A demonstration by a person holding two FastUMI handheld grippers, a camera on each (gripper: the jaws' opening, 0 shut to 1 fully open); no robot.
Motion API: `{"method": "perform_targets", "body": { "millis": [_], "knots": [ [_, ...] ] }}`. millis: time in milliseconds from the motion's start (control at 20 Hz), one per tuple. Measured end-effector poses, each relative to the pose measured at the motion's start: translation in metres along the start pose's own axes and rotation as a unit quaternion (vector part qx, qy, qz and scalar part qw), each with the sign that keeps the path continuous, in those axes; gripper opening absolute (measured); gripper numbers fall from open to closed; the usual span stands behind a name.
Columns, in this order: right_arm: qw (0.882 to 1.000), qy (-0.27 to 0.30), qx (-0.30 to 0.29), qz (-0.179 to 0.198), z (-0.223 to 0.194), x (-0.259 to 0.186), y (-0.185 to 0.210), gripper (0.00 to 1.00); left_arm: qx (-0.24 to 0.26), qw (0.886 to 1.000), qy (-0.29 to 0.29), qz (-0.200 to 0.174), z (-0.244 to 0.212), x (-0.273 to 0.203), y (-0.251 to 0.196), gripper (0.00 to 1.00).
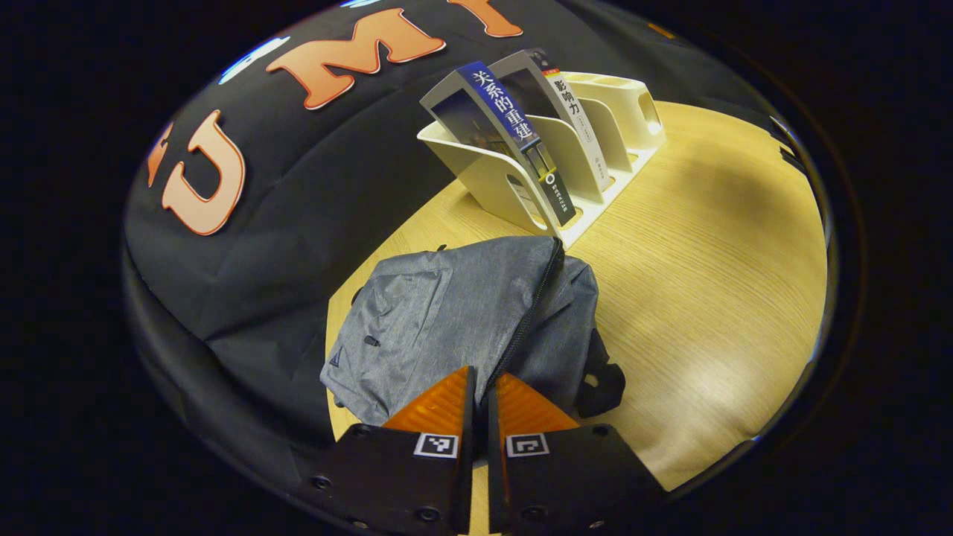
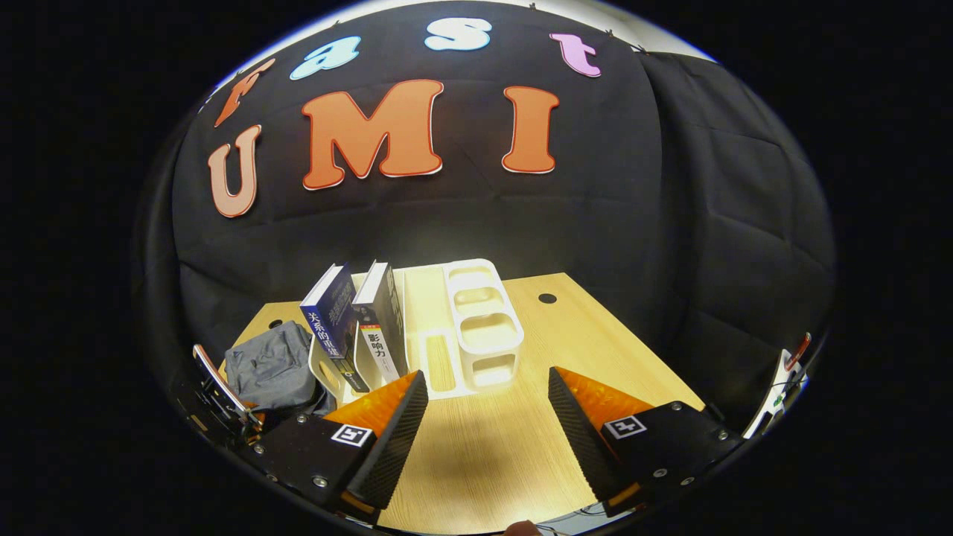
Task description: Open the schoolbag, grab two books from the bookshelf and put them into the schoolbag.
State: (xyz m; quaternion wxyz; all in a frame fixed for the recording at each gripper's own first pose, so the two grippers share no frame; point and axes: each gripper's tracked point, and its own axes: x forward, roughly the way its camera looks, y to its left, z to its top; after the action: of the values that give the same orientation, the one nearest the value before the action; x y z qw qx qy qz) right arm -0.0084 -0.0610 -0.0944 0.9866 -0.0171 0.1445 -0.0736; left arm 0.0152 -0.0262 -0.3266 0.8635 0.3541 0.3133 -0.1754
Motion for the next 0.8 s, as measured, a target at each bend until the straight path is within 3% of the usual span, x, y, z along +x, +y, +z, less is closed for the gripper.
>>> {"method": "perform_targets", "body": {
  "millis": [250, 800],
  "knots": [
    [1.0, -0.006, 0.009, 0.006, 0.0, -0.006, -0.002, 0.97, -0.032, 0.999, 0.0, -0.04, 0.02, -0.024, 0.018, 0.04],
    [0.999, 0.001, 0.033, 0.035, -0.006, -0.015, 0.003, 0.97, -0.073, 0.997, 0.004, -0.038, 0.072, -0.058, 0.12, 0.04]
  ]
}}
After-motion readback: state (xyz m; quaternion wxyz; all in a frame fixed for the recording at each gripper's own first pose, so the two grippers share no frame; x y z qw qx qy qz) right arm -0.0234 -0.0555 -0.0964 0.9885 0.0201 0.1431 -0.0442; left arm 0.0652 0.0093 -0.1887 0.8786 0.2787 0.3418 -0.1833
